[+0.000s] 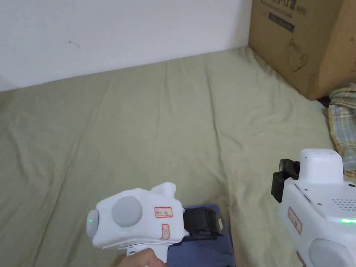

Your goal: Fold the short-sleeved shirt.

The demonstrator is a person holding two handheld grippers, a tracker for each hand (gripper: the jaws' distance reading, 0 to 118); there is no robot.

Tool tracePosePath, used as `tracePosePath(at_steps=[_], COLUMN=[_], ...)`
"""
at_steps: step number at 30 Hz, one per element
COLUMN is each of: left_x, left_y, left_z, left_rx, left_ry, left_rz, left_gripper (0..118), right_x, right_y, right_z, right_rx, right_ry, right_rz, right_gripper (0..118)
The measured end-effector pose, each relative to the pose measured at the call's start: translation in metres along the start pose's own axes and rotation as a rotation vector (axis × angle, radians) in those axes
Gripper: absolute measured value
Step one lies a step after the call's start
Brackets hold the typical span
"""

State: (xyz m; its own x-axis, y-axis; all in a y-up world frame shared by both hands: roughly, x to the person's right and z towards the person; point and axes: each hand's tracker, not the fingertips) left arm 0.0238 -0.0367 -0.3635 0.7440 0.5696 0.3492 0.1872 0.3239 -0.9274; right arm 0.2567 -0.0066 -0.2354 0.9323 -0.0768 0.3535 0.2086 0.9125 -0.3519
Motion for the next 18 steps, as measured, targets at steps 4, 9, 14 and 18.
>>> tracePosePath(at_steps=[4,9,14,18], left_x=[-0.032,-0.068,-0.062,-0.038], left_y=[0.001,-0.007,-0.026,-0.026], left_z=[0.034,0.03,-0.011,-0.036], left_rx=[0.114,0.105,0.029,0.011], left_ry=[-0.009,0.146,0.163,0.176], left_rz=[0.133,0.183,0.122,0.085], left_gripper=[29,1,0,0], right_x=[-0.001,-0.009,-0.012,-0.012], right_y=[-0.004,-0.008,-0.011,-0.012], right_z=[-0.005,-0.011,-0.013,-0.013], right_rx=[-0.015,-0.024,-0.035,-0.042], right_ry=[0.007,0.02,0.032,0.035], right_rz=[-0.011,0.012,0.013,0.012], right_gripper=[1,1,1,1])
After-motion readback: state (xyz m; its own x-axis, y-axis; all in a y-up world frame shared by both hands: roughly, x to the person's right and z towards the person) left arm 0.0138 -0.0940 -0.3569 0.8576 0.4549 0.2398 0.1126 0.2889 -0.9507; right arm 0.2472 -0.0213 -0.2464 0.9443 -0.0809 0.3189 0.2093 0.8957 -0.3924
